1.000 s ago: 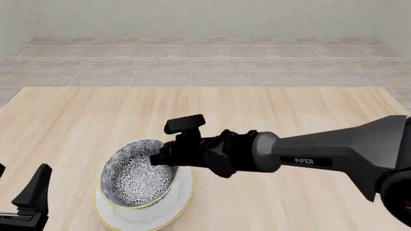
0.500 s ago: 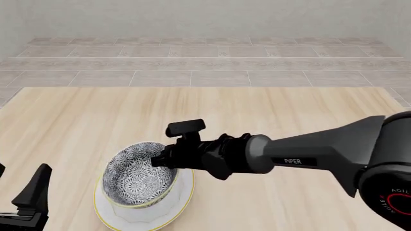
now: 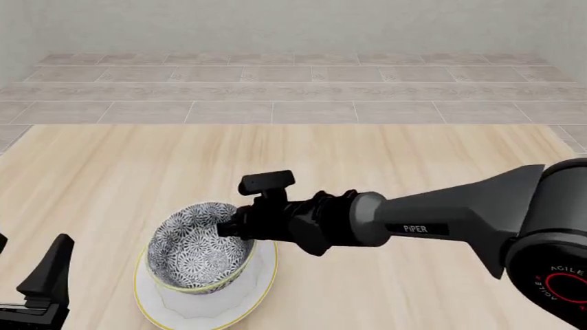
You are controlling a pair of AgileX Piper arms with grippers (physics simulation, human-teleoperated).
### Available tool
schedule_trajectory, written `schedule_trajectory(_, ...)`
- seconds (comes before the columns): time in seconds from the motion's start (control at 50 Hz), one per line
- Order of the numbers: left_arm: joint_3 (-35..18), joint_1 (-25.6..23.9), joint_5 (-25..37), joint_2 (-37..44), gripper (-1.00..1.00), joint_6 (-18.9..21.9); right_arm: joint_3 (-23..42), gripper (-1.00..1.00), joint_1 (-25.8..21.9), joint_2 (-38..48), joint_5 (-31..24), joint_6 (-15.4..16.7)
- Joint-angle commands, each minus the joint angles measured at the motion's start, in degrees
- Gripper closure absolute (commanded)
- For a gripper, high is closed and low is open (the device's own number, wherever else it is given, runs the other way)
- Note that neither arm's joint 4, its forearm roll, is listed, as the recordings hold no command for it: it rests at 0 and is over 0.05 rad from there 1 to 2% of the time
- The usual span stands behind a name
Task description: Put the bowl on the plate.
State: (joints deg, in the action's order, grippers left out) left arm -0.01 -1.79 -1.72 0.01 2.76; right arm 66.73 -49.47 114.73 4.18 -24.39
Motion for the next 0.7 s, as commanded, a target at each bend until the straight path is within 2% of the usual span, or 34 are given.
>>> schedule_trajectory(0.02,0.0,0.0,0.0,0.0,-1.00,0.0,-0.5,1.00,0.1,-0.1,0.0,0.4)
schedule_trajectory(0.06,0.0,0.0,0.0,0.0,-1.00,0.0,-0.5,1.00,0.0,-0.2,0.0,0.5)
schedule_trajectory(0.08,0.0,0.0,0.0,0.0,-1.00,0.0,-0.5,-1.00,0.0,-0.3,0.0,0.6)
schedule_trajectory(0.5,0.0,0.0,0.0,0.0,-1.00,0.0,-0.8,-1.00,-0.3,-0.7,0.2,0.4)
schedule_trajectory(0.7,0.0,0.0,0.0,0.0,-1.00,0.0,-1.2,-1.00,0.2,-3.8,-1.7,2.1)
